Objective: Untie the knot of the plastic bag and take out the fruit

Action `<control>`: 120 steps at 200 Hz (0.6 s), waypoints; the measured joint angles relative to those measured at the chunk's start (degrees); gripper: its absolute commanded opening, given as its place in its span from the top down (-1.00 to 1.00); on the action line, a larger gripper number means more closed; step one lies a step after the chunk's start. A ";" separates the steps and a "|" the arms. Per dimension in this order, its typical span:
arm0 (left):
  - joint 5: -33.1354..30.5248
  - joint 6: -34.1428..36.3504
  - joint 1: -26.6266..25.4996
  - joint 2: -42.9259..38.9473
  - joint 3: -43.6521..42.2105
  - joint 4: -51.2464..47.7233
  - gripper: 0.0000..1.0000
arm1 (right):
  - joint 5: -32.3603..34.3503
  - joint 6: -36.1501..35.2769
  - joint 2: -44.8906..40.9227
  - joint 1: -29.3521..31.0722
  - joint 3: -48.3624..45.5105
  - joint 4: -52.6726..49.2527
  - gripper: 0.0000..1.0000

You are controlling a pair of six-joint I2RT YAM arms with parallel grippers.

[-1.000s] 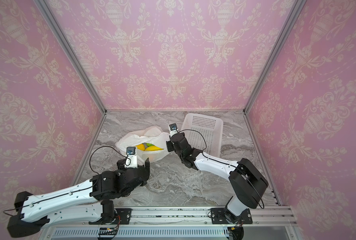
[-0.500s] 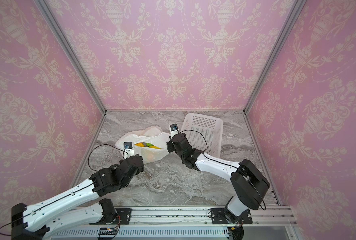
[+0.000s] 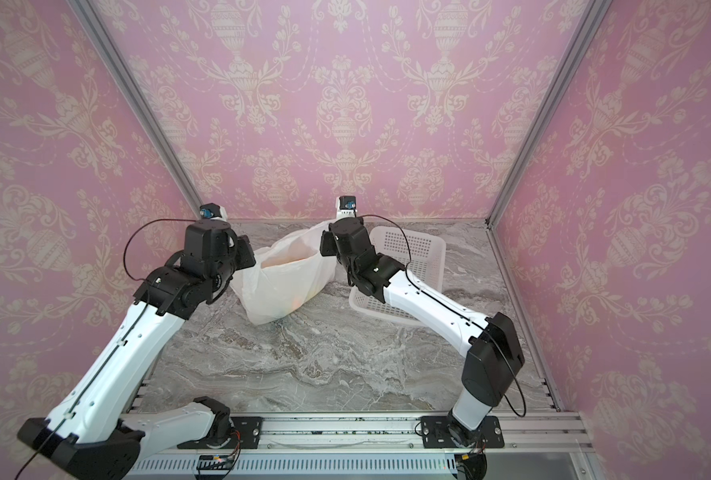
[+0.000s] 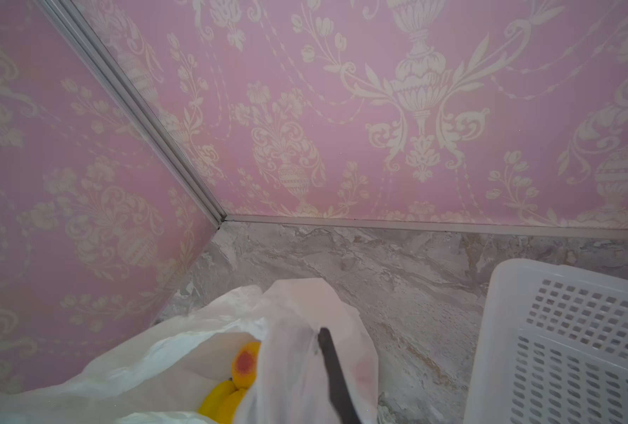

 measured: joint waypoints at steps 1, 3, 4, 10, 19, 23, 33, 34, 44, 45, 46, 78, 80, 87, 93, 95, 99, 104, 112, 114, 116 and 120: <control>0.31 0.20 0.20 0.44 0.63 -0.07 1.00 | 0.04 0.02 0.22 -0.04 0.50 -0.17 1.00; 0.94 0.52 0.57 1.16 1.62 -0.37 1.00 | 0.07 0.11 0.76 -0.13 1.92 -0.87 1.00; 1.16 0.61 0.68 1.36 1.95 -0.46 1.00 | 0.09 0.11 0.94 -0.17 2.38 -1.14 1.00; 2.89 1.36 1.73 3.37 4.74 -1.18 1.00 | 0.35 0.28 2.34 -0.39 5.97 -2.78 1.00; 5.77 2.21 3.34 6.12 8.50 -2.47 1.00 | 1.07 0.35 3.67 -0.57 9.40 -4.81 1.00; 6.80 2.40 4.04 7.21 9.77 -2.84 1.00 | 1.46 0.39 4.07 -0.61 10.40 -5.55 1.00; 11.02 2.64 6.47 10.29 13.64 -4.35 1.00 | 2.75 0.44 4.68 -0.61 11.96 -7.54 1.00; 11.26 2.64 6.60 10.47 13.86 -4.35 1.00 | 2.84 0.42 4.70 -0.61 12.02 -7.63 1.00; 15.76 2.45 9.14 13.22 16.83 -5.35 1.00 | 4.52 0.13 4.85 -0.61 12.55 -8.90 1.00; 16.44 2.38 9.53 13.57 17.22 -5.51 1.00 | 4.79 0.00 4.85 -0.61 12.59 -9.03 1.00; 16.79 2.36 9.73 13.73 17.42 -5.62 1.00 | 4.87 -0.02 4.87 -0.61 12.59 -9.14 1.00; 24.63 2.43 14.19 21.59 27.61 -10.73 1.00 | 10.49 -2.19 4.79 -0.61 12.90 -10.75 1.00; 24.87 2.49 14.23 21.90 28.11 -11.02 1.00 | 10.71 -2.21 4.76 -0.61 12.79 -10.75 1.00; 25.20 2.86 14.25 22.27 28.63 -11.56 1.00 | 11.28 -2.54 4.31 -0.61 11.74 -10.12 1.00; 25.18 3.39 14.23 22.10 28.30 -12.02 1.00 | 11.54 -2.75 3.50 -0.61 10.03 -9.29 1.00; 25.18 3.52 14.23 21.94 28.06 -12.22 1.00 | 11.67 -2.80 3.21 -0.61 9.38 -9.07 1.00; 25.09 3.78 14.16 21.35 26.97 -11.85 1.00 | 11.82 -2.84 2.47 -0.61 7.87 -8.44 1.00; 25.07 3.91 14.14 20.17 24.94 -11.37 1.00 | 12.04 -3.02 1.62 -0.61 5.97 -7.78 1.00; 25.03 4.09 14.14 17.46 20.24 -10.38 1.00 | 12.35 -3.04 0.48 -0.61 3.26 -6.82 1.00; 25.00 4.09 14.14 16.70 18.91 -10.16 1.00 | 12.39 -3.02 0.20 -0.61 2.56 -6.58 1.00; 25.00 4.09 14.14 16.13 17.97 -9.97 1.00 | 12.48 -3.02 -0.09 -0.61 1.90 -6.36 1.00; 24.92 4.09 14.14 14.43 15.08 -9.33 1.00 | 12.50 -2.99 -0.57 -0.61 0.61 -5.86 1.00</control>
